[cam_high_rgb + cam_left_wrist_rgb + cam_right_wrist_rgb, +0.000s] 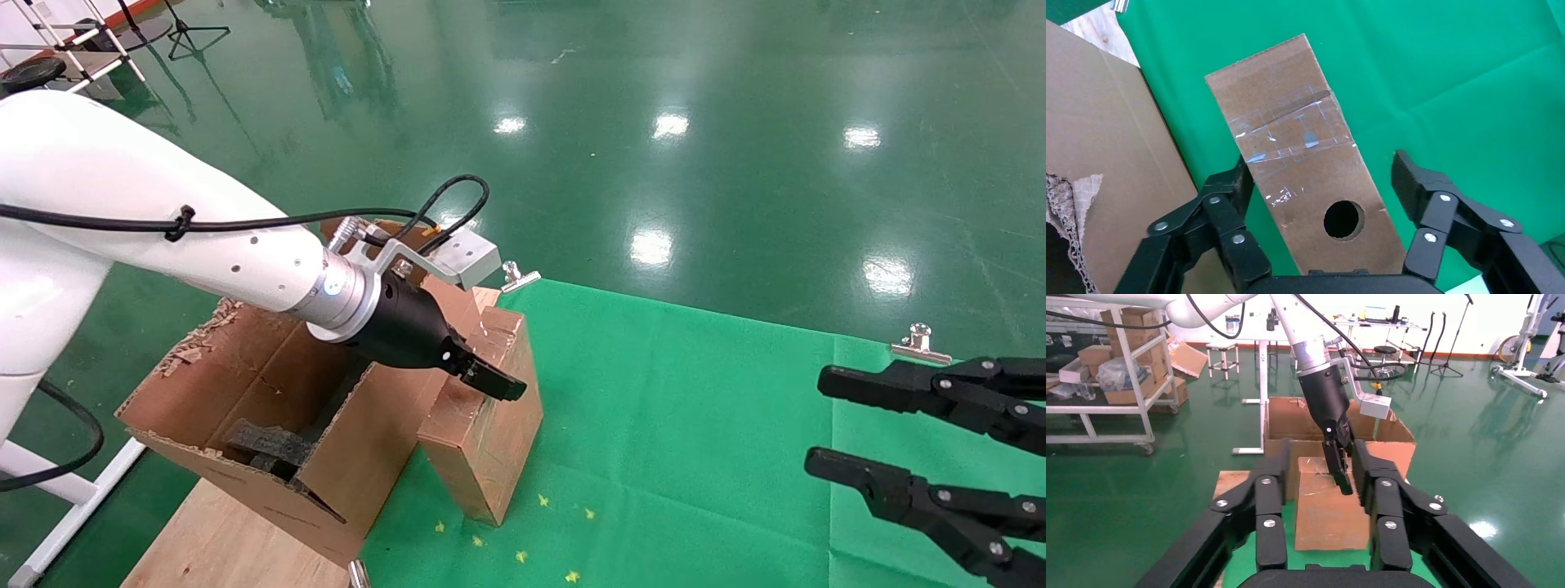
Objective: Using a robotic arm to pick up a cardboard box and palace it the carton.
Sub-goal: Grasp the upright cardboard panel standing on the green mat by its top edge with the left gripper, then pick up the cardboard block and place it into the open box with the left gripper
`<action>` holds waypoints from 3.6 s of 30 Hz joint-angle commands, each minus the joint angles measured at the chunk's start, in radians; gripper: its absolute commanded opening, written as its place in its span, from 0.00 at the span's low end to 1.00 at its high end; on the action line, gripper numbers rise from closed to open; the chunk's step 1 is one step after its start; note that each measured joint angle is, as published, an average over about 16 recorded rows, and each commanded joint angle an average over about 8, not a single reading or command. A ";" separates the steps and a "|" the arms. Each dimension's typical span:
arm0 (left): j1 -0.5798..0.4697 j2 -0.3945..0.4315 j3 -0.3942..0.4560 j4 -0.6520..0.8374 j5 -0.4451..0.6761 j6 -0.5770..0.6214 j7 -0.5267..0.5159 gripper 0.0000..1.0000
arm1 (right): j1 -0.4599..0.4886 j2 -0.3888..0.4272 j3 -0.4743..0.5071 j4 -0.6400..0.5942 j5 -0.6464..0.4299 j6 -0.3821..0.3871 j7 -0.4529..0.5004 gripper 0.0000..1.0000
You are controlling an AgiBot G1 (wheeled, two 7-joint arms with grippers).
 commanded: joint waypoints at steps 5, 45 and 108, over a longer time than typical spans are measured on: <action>0.000 0.000 -0.001 0.000 -0.001 0.001 -0.001 0.00 | 0.000 0.000 0.000 0.000 0.000 0.000 0.000 1.00; -0.475 -0.209 -0.112 0.520 0.010 0.014 0.631 0.00 | 0.001 0.000 -0.002 -0.001 0.001 0.000 -0.001 1.00; -0.115 0.037 -0.092 1.348 0.082 -0.718 0.938 0.00 | 0.001 0.002 -0.004 -0.001 0.003 0.001 -0.002 1.00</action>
